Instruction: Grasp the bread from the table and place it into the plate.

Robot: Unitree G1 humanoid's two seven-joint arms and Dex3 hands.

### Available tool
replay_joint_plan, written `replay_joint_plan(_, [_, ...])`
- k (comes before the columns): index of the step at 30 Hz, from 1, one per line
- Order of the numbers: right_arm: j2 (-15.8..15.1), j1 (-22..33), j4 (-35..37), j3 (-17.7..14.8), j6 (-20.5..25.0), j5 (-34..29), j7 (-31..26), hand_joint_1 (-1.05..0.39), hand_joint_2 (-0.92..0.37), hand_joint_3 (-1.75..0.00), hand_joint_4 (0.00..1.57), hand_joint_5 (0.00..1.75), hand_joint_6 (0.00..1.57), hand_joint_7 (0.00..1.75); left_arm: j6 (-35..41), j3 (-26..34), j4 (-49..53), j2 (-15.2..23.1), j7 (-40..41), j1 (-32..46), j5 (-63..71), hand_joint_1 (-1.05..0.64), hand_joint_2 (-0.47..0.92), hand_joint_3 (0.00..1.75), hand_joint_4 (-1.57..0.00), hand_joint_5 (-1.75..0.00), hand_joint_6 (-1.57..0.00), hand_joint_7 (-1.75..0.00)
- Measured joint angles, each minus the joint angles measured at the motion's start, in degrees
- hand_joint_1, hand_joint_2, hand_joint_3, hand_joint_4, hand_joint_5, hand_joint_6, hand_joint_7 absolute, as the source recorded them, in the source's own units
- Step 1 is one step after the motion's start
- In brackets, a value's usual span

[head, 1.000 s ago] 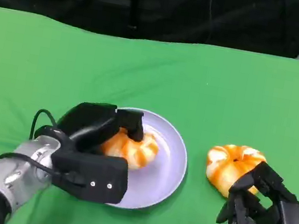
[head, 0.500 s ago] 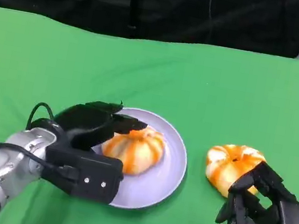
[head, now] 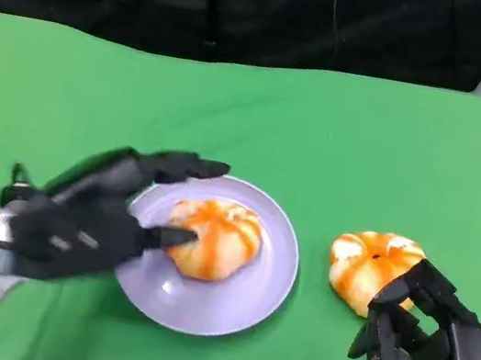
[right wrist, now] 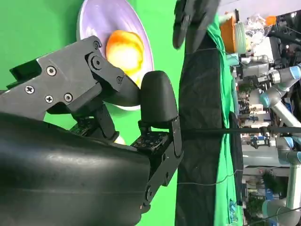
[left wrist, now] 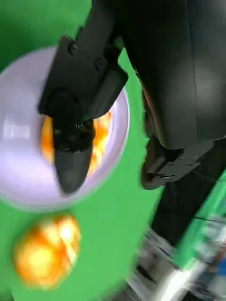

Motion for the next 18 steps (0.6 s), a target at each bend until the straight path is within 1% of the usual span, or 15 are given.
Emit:
replay_joint_plan(1, [0.0, 0.0, 0.0, 0.0, 0.0, 0.0, 0.0, -0.14, -0.63, -1.07, 0.83, 1.75, 0.63, 1.62, 3.0, 2.0, -2.3, -0.1, -2.6, 1.4, -5.0, 0.01, 0.89, 0.57, -0.85, -0.40, -0.85, -0.13])
replay_joint_plan(2, [0.0, 0.0, 0.0, 0.0, 0.0, 0.0, 0.0, -0.14, -0.63, -1.07, 0.83, 1.75, 0.63, 1.62, 6.6, 3.8, -4.8, -0.1, -4.9, 2.9, -9.8, 0.04, 0.84, 0.73, -0.78, -0.73, -0.91, -0.16])
replay_joint_plan(3, [0.0, 0.0, 0.0, 0.0, 0.0, -0.1, 0.0, -0.14, -0.63, -1.07, 0.83, 1.75, 0.63, 1.62, 10.7, 5.9, -7.4, 0.0, -7.0, 4.5, -14.9, 0.06, 0.77, 0.90, -0.70, -1.11, -0.97, -0.22])
replay_joint_plan(4, [0.0, 0.0, 0.0, 0.0, 0.0, -0.3, 0.0, -0.14, -0.63, -1.07, 0.83, 1.75, 0.63, 1.61, 15.1, 8.0, -10.2, 0.0, -8.6, 6.3, -19.7, 0.07, 0.75, 0.97, -0.66, -1.25, -0.99, -0.26])
replay_joint_plan(5, [0.0, 0.1, -0.1, 0.0, 0.1, -0.3, -0.1, -0.14, -0.62, -1.07, 0.83, 1.75, 0.63, 1.61, 19.4, 10.2, -13.2, 0.3, -9.9, 8.3, -24.3, 0.08, 0.70, 1.10, -0.74, -1.49, -0.97, -0.73])
replay_joint_plan(6, [0.0, 0.1, -0.1, -0.1, 0.1, -0.4, -0.1, -0.14, -0.62, -1.07, 0.83, 1.75, 0.63, 1.61, 22.4, 11.8, -15.4, 0.6, -10.7, 10.0, -27.1, 0.09, 0.68, 1.20, -0.85, -1.64, -0.87, -1.28])
replay_joint_plan(7, [-0.1, 0.1, -0.1, -0.1, 0.1, -0.4, -0.1, -0.14, -0.62, -1.08, 0.83, 1.75, 0.63, 1.61, 24.8, 13.1, -17.6, 0.7, -11.3, 11.8, -29.5, 0.09, 0.68, 1.24, -0.90, -1.69, -0.84, -1.51])
replay_joint_plan(8, [-0.1, 0.0, -0.1, -0.1, 0.1, -0.4, 0.0, -0.14, -0.62, -1.08, 0.84, 1.75, 0.63, 1.61, 26.8, 14.3, -19.5, 0.8, -11.5, 13.5, -31.5, 0.08, 0.68, 1.26, -0.94, -1.72, -0.83, -1.63])
replay_joint_plan(9, [-0.1, 0.0, -0.1, -0.1, 0.1, -0.3, 0.1, -0.14, -0.62, -1.08, 0.84, 1.75, 0.64, 1.62, 28.6, 15.3, -21.0, 0.9, -11.9, 15.0, -33.1, 0.07, 0.68, 1.27, -0.94, -1.74, -0.78, -1.70])
replay_joint_plan(11, [-0.1, -0.1, 0.0, -0.3, 0.1, -0.2, 0.5, -0.14, -0.62, -1.09, 0.84, 1.75, 0.64, 1.62, 31.1, 17.0, -22.8, 1.0, -12.7, 18.0, -35.6, 0.06, 0.68, 1.29, -0.93, -1.74, -0.75, -1.73])
replay_joint_plan(13, [-0.1, -0.1, 0.0, -0.4, 0.1, 0.2, 0.7, -0.13, -0.62, -1.09, 0.84, 1.75, 0.64, 1.62, 31.9, 18.2, -23.0, 1.0, -14.0, 20.3, -36.6, 0.05, 0.68, 1.31, -0.93, -1.75, -0.73, -1.74])
replay_joint_plan(16, [-0.1, -0.1, 0.0, -0.5, 0.1, 0.2, 0.6, -0.14, -0.62, -1.09, 0.84, 1.75, 0.64, 1.61, 31.9, 19.8, -21.2, 1.1, -15.9, 22.2, -37.4, 0.05, 0.66, 1.36, -0.94, -1.75, -0.77, -1.75])
replay_joint_plan(18, [-0.2, -0.1, 0.0, -0.5, 0.1, 0.2, 0.6, -0.15, -0.61, -1.09, 0.84, 1.75, 0.64, 1.62, 31.9, 20.7, -19.6, 1.1, -16.5, 22.6, -37.5, 0.08, 0.62, 1.47, -0.97, -1.75, -0.79, -1.75])
